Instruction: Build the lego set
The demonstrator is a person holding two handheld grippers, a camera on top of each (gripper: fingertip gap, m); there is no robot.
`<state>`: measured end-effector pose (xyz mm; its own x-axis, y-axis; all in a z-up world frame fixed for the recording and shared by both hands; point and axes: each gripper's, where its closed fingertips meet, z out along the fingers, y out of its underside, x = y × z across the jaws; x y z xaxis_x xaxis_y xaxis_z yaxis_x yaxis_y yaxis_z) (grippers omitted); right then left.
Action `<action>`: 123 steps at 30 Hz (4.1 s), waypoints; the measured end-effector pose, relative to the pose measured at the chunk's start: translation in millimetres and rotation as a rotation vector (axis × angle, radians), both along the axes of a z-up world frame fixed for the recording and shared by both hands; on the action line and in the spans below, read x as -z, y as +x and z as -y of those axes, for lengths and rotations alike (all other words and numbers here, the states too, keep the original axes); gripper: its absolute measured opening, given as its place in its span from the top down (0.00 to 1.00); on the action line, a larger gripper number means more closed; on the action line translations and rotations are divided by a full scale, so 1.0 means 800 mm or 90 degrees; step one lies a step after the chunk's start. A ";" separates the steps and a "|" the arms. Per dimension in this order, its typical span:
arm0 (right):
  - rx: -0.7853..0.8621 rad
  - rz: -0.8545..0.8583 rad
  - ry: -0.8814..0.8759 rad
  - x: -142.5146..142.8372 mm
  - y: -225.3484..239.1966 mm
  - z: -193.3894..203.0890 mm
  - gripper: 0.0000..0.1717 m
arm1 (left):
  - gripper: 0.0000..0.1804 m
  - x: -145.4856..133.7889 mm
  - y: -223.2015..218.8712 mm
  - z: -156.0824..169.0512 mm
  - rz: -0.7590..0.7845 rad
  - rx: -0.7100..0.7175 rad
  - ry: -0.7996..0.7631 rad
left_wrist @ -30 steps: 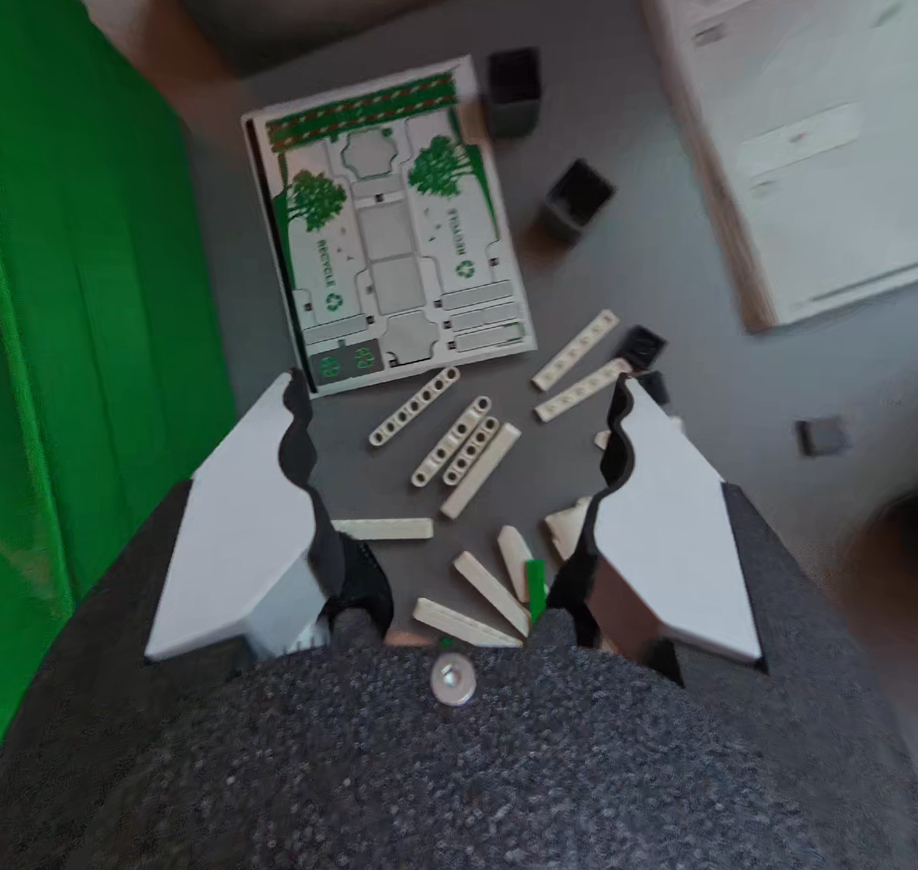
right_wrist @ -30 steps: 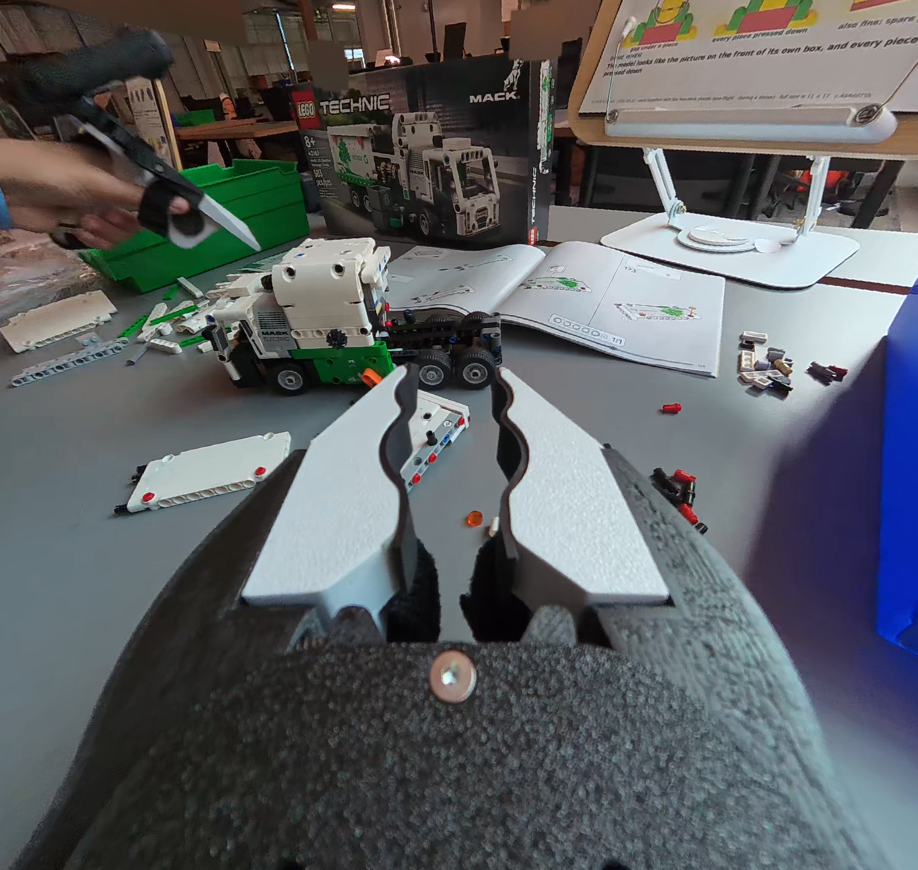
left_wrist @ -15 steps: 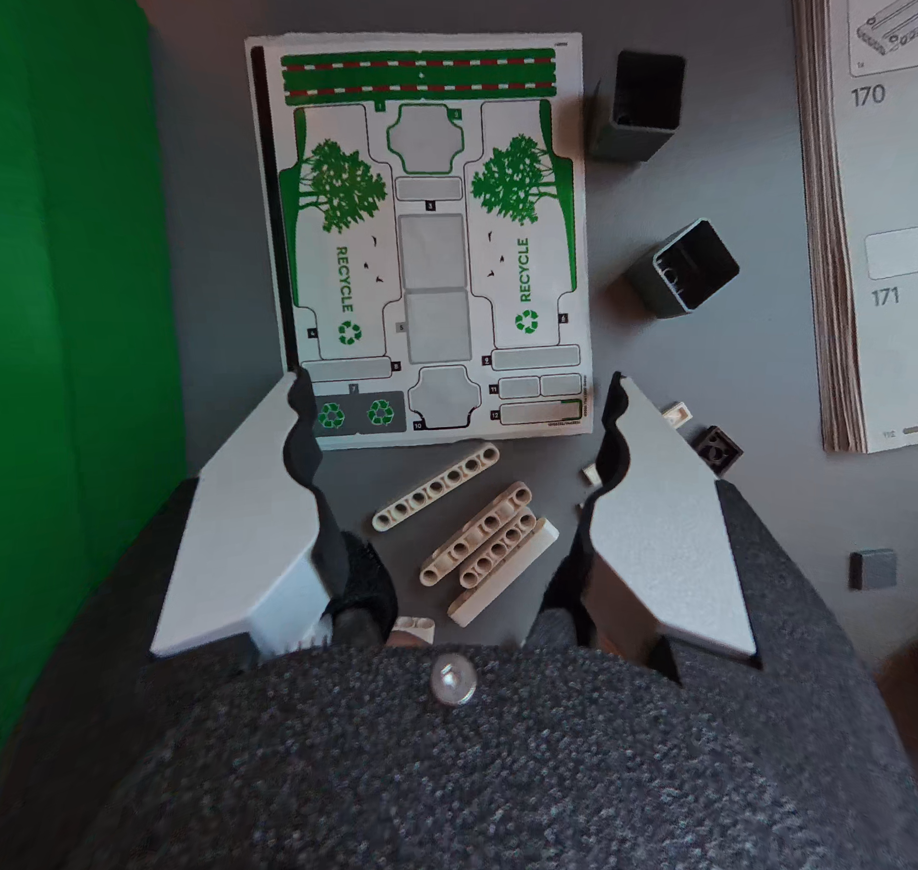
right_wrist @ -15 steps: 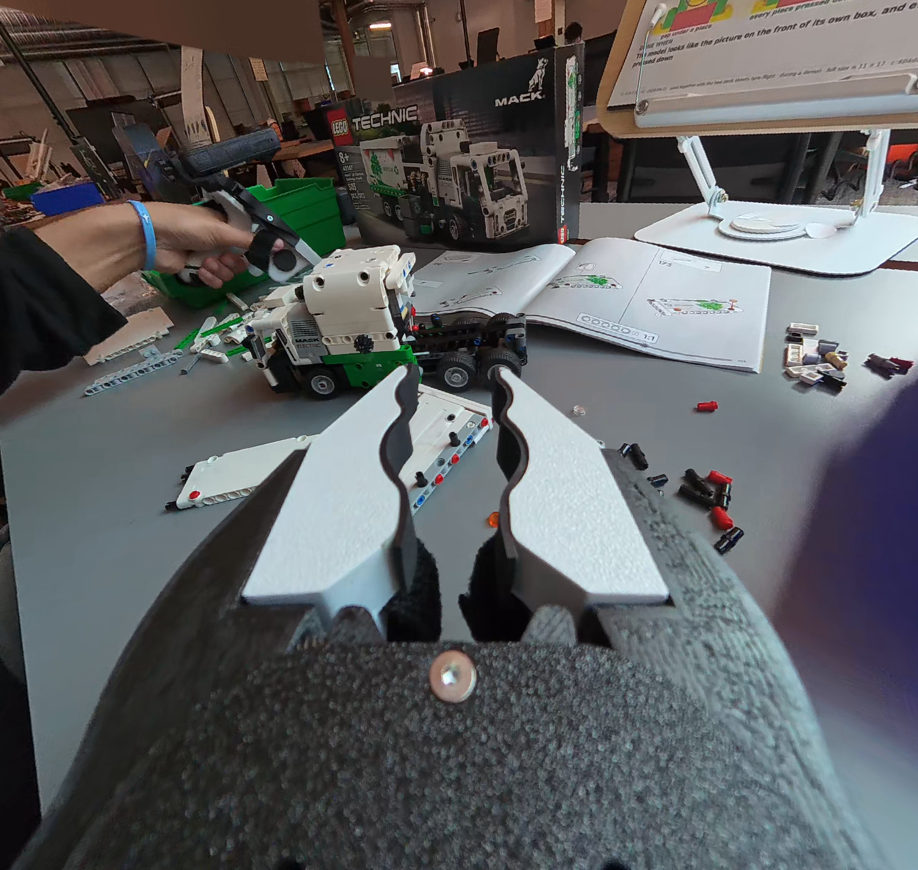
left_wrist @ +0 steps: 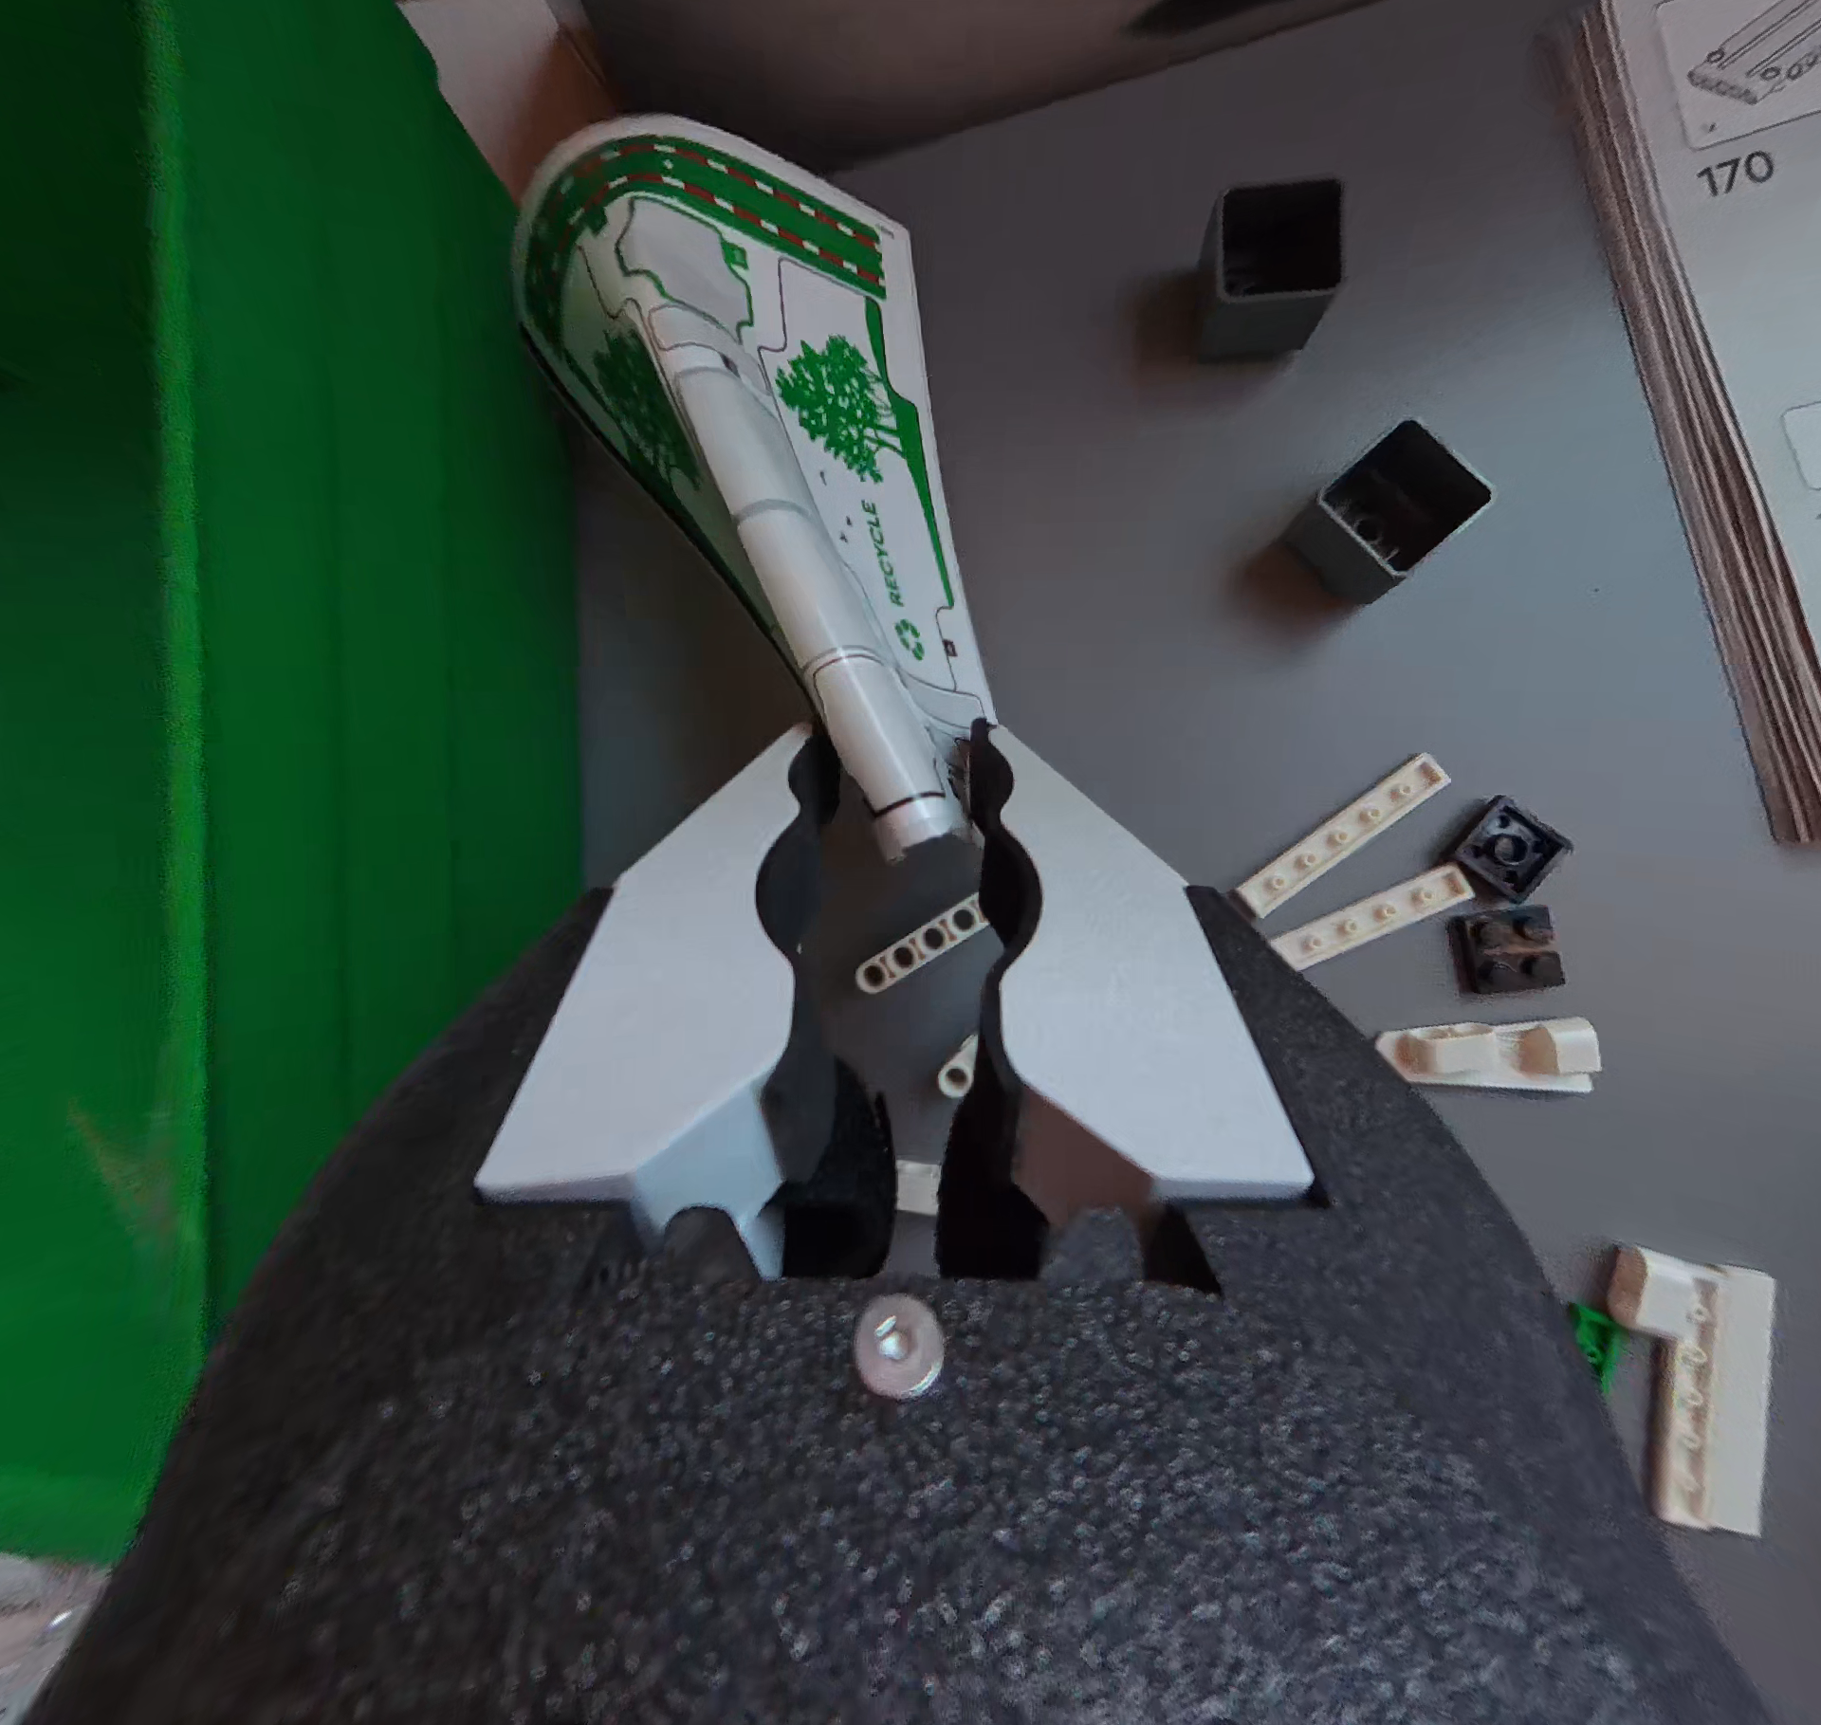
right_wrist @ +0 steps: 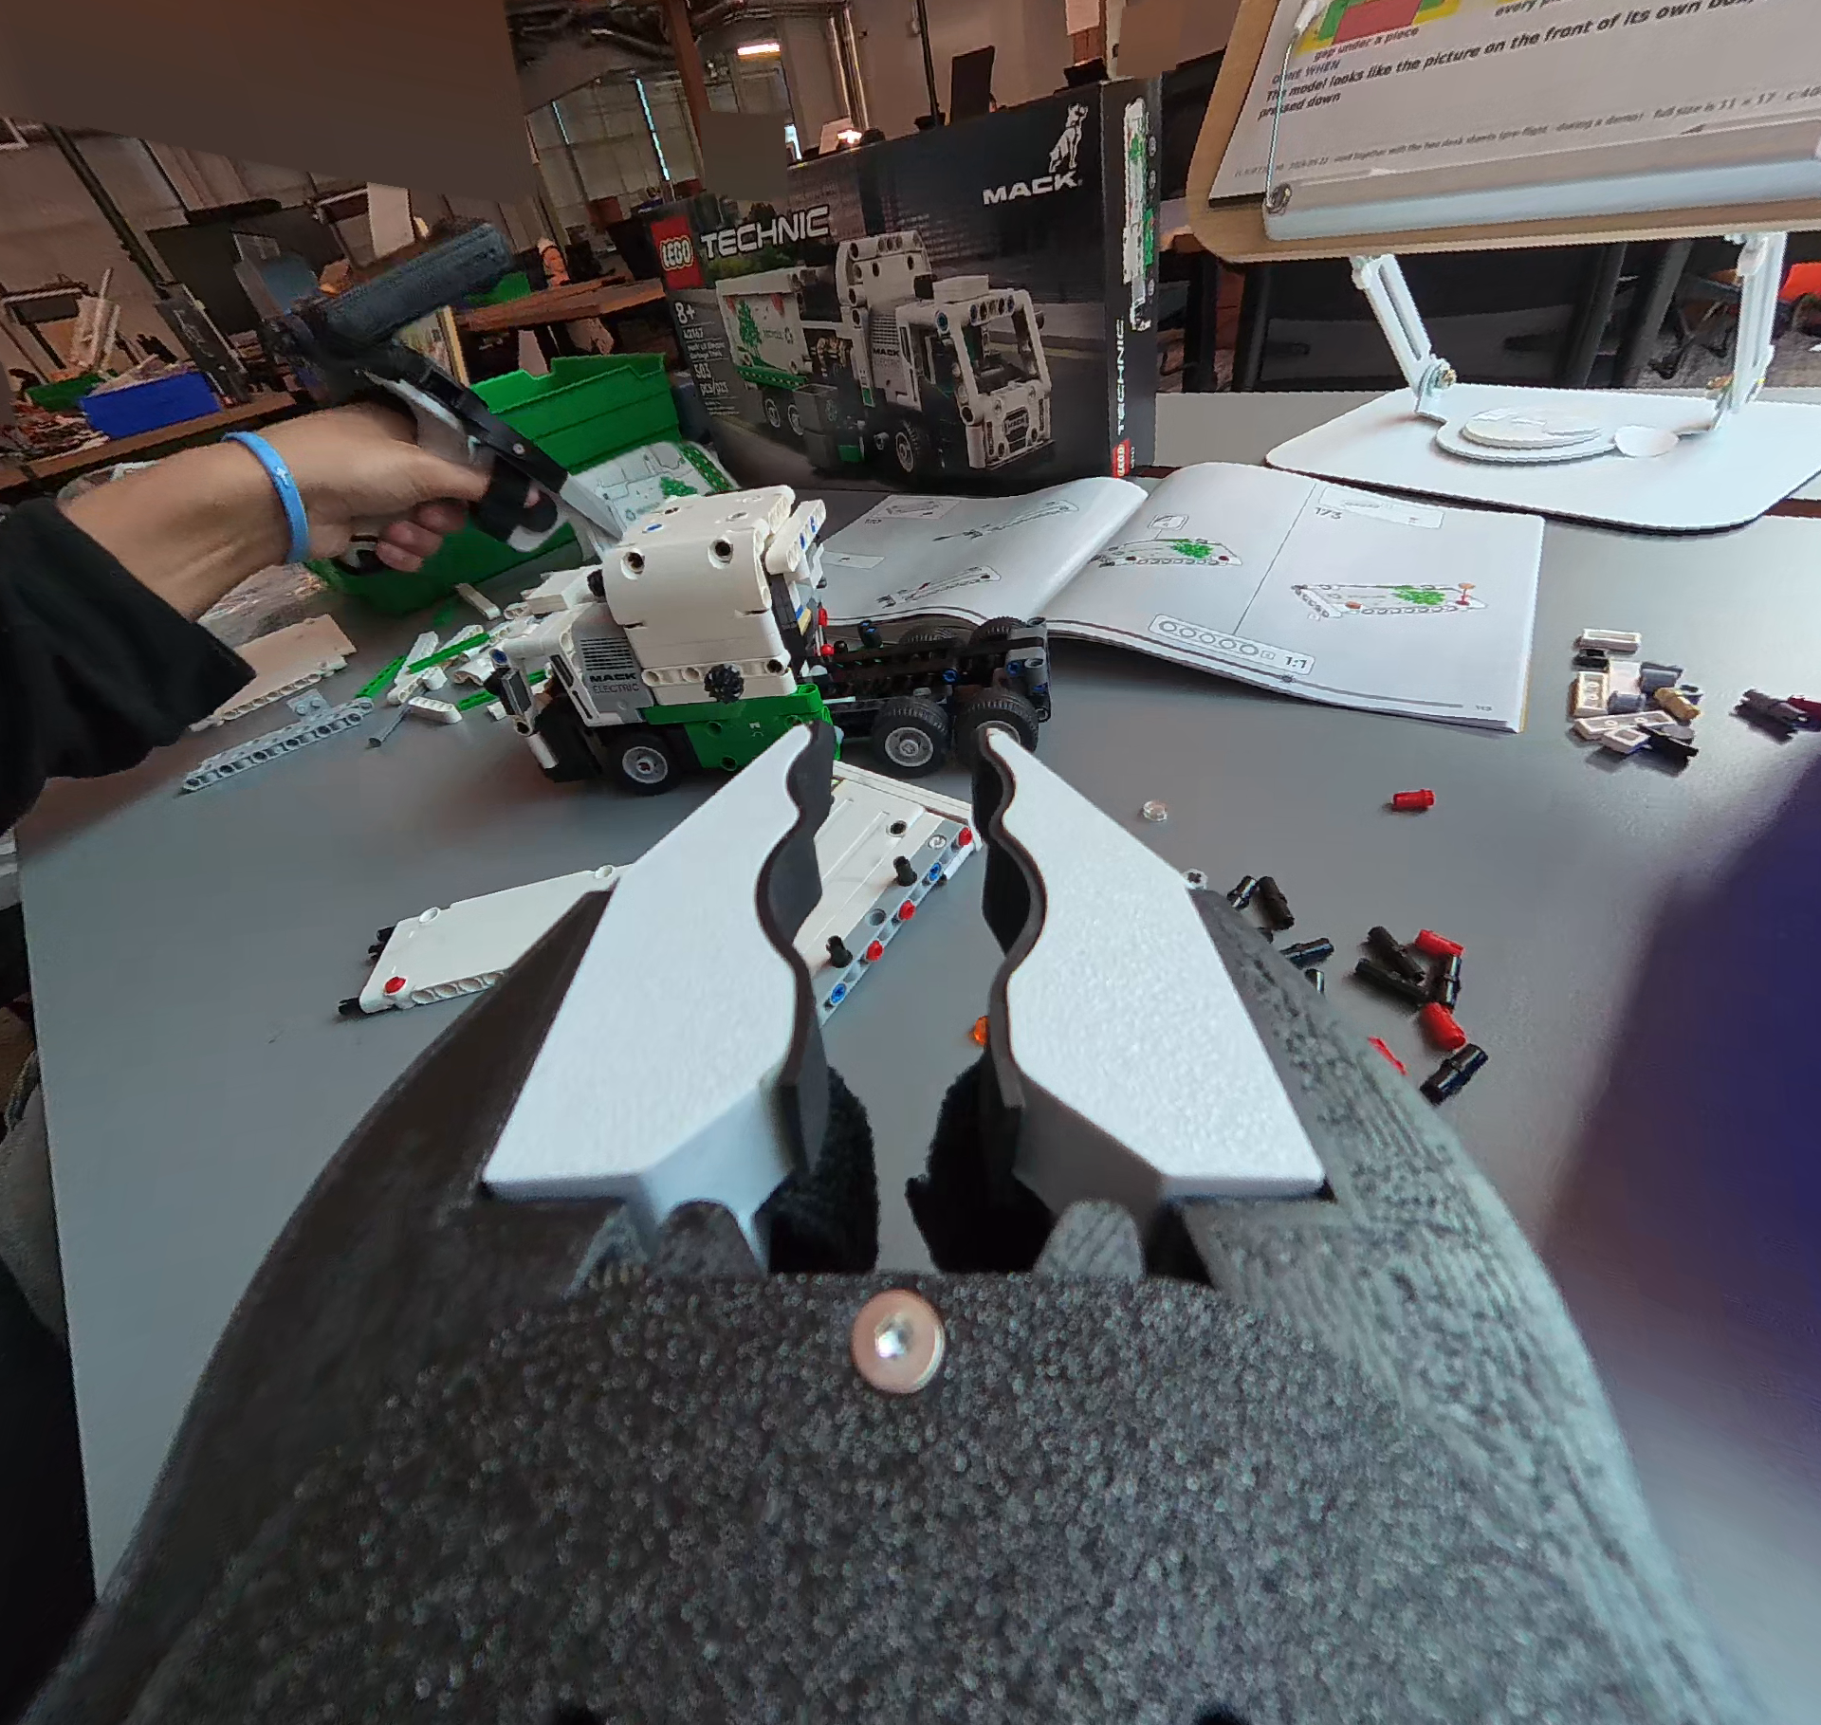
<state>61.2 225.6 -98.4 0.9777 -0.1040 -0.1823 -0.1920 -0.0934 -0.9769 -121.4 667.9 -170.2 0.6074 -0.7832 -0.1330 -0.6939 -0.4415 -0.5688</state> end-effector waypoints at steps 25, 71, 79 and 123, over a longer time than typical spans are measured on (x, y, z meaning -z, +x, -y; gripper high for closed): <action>-0.474 -0.355 0.060 -0.168 -0.240 -0.127 0.78 | 1.00 -0.251 -0.042 0.379 0.084 0.275 1.055; -0.411 0.261 -0.029 -0.108 -0.254 -0.082 0.68 | 1.00 -0.174 -0.043 0.461 0.719 0.442 -0.455; -0.536 0.172 -0.101 -0.057 -0.298 -0.076 0.66 | 1.00 -0.176 -0.044 0.485 0.748 0.500 -0.463; -0.511 0.147 -0.027 -0.071 -0.279 -0.076 0.81 | 1.00 -0.141 -0.042 0.461 0.713 0.444 -0.356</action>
<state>-161.7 286.7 -41.7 0.7701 0.6376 0.0199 0.1533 -0.1546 -0.9760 -155.0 299.4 -57.8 -0.3398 -0.7478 0.5703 -0.1686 -0.5481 -0.8192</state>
